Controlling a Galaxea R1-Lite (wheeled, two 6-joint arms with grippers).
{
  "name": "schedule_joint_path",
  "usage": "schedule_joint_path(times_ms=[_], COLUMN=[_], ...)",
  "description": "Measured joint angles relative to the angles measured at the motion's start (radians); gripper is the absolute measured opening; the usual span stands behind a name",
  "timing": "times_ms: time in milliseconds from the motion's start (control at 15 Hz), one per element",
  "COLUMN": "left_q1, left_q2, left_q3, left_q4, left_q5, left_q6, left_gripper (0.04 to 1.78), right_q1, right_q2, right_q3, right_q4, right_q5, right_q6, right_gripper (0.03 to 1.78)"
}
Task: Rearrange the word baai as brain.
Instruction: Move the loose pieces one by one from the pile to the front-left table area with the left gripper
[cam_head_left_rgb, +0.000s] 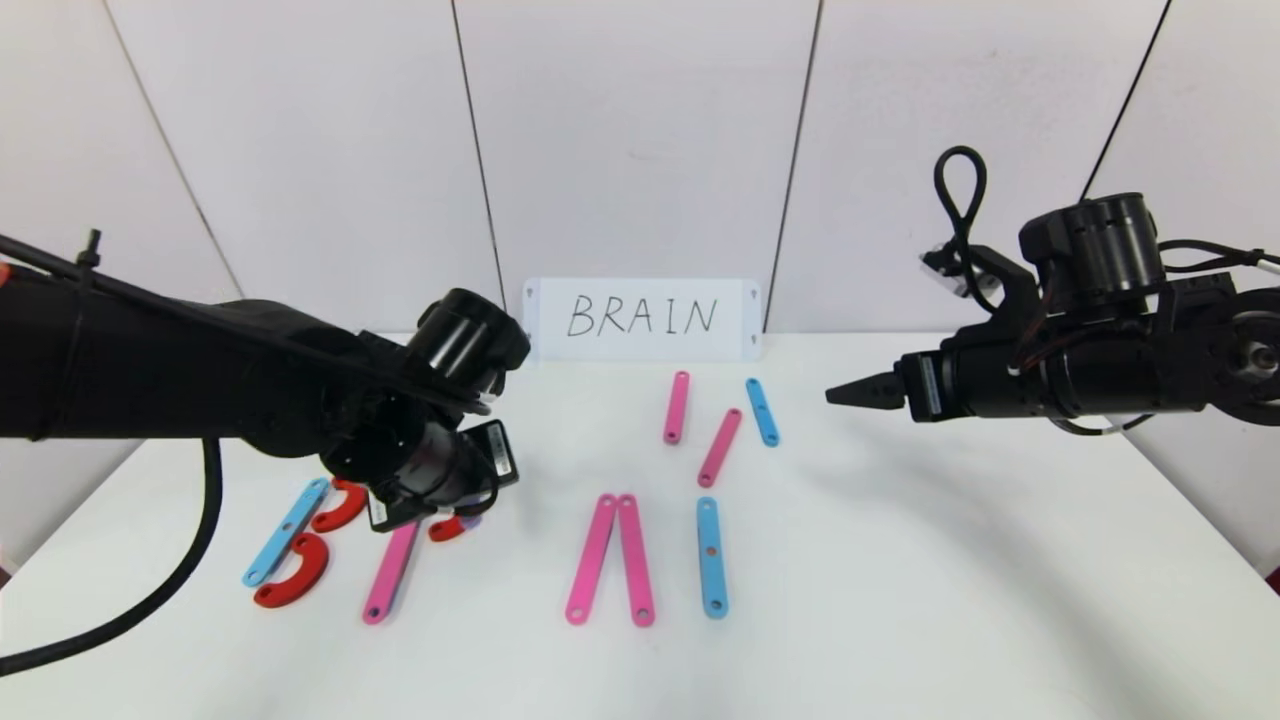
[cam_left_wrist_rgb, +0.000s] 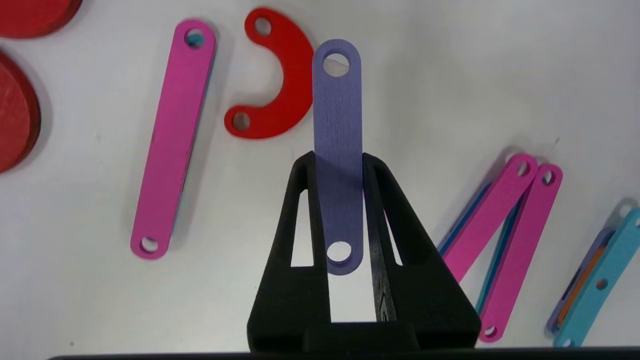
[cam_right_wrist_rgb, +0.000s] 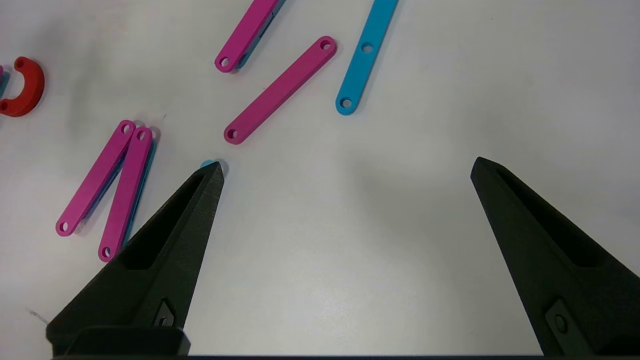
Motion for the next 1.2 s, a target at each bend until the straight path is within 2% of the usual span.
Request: schedule_joint_path(times_ms=[333,733,1200], left_q1=[-0.06,-0.063,-0.057], left_q2=[-0.041,-0.005,0.034], left_q3=[0.128,0.19,0.207], left_q4=[-0.005,-0.041,-0.051], left_q5=[0.086,0.092,0.094], left_q6=[-0.084,-0.177,-0.183], left_gripper=[0.27,0.27,0.27], right_q1=[0.0,0.001,0.001], right_q2=[0.0,0.003,0.005], right_q3=[0.001,0.003,0.003], right_q4=[-0.001,-0.001,-0.001], right_q5=[0.0,0.0,0.0], right_q6=[0.0,0.0,0.0], right_gripper=[1.74,1.74,1.74])
